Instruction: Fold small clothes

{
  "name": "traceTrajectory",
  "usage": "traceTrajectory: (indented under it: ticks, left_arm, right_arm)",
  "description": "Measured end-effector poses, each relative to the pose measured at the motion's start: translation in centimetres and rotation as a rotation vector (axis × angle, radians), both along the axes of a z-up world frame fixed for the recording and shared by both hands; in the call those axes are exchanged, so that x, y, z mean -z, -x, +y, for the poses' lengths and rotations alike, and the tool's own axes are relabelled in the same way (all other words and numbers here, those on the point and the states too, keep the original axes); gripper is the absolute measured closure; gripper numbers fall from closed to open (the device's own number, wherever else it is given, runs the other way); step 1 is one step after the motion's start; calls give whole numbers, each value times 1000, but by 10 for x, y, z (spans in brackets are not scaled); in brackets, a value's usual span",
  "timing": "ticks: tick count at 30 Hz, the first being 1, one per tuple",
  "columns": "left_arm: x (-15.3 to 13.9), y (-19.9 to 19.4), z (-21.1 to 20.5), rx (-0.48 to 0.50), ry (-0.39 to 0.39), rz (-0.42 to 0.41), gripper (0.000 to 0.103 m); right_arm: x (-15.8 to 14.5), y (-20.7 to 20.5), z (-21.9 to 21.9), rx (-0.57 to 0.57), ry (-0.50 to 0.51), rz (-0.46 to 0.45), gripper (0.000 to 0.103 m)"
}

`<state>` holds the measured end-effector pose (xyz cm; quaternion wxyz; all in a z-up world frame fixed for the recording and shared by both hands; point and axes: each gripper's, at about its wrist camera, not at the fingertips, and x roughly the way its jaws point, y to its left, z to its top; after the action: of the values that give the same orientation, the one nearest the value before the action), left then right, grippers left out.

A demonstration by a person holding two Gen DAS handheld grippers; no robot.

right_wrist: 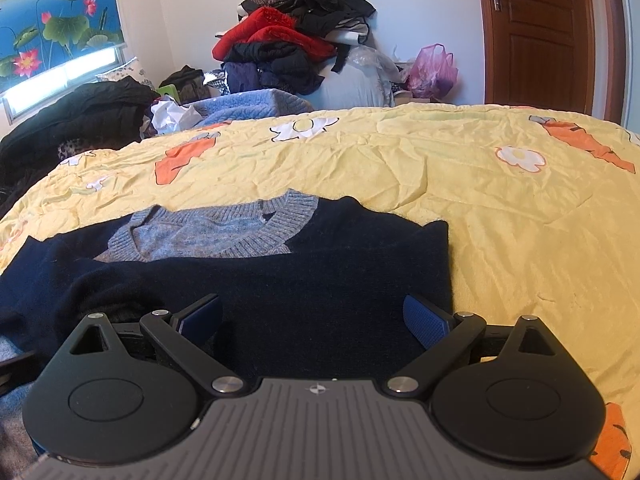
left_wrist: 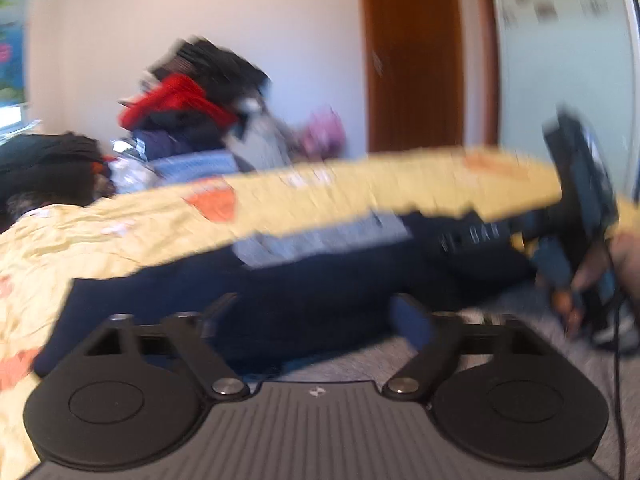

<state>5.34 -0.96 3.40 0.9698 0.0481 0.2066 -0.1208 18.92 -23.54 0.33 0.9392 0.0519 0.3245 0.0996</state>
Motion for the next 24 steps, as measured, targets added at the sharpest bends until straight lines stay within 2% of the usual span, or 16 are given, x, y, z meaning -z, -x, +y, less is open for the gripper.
traceTrajectory:
  ticks: [3, 4, 7, 9, 10, 11, 13, 16, 17, 18, 19, 20, 24]
  left_arm:
    - [0, 5, 23, -33, 56, 68, 15]
    - [2, 5, 31, -47, 81, 93, 15]
    - [13, 4, 47, -95, 125, 155, 15]
    - [21, 3, 52, -115, 147, 184, 15]
    - [21, 2, 55, -121, 160, 191, 15]
    - [22, 2, 57, -129, 172, 188, 15]
    - [24, -2, 59, -141, 181, 214, 15]
    - [27, -8, 60, -144, 188, 245, 15]
    - [28, -6, 61, -143, 192, 243, 15]
    - [28, -5, 62, -143, 194, 243, 15]
    - [29, -5, 62, -142, 196, 243, 15]
    - [29, -4, 63, -141, 199, 244, 15]
    - [29, -5, 63, -141, 206, 246, 14]
  right_arm:
    - [-7, -2, 2, 1, 5, 29, 7]
    - [-15, -1, 3, 17, -23, 43, 11]
    - [-39, 5, 3, -12, -293, 55, 11]
    - [-40, -1, 14, -83, -446, 161, 10]
    - [-37, -5, 23, -108, -484, 228, 12]
    - [-32, -10, 31, -120, -496, 286, 15]
    - [-23, -15, 46, -113, -473, 345, 20]
    - [-12, -17, 62, -114, -462, 376, 23]
    - [-11, -15, 65, -118, -456, 357, 28]
    - [-11, -14, 68, -118, -434, 347, 35]
    - [-11, -13, 71, -115, -412, 345, 60]
    - [-10, -13, 72, -113, -391, 349, 75]
    - [-22, -7, 65, -142, -376, 281, 81]
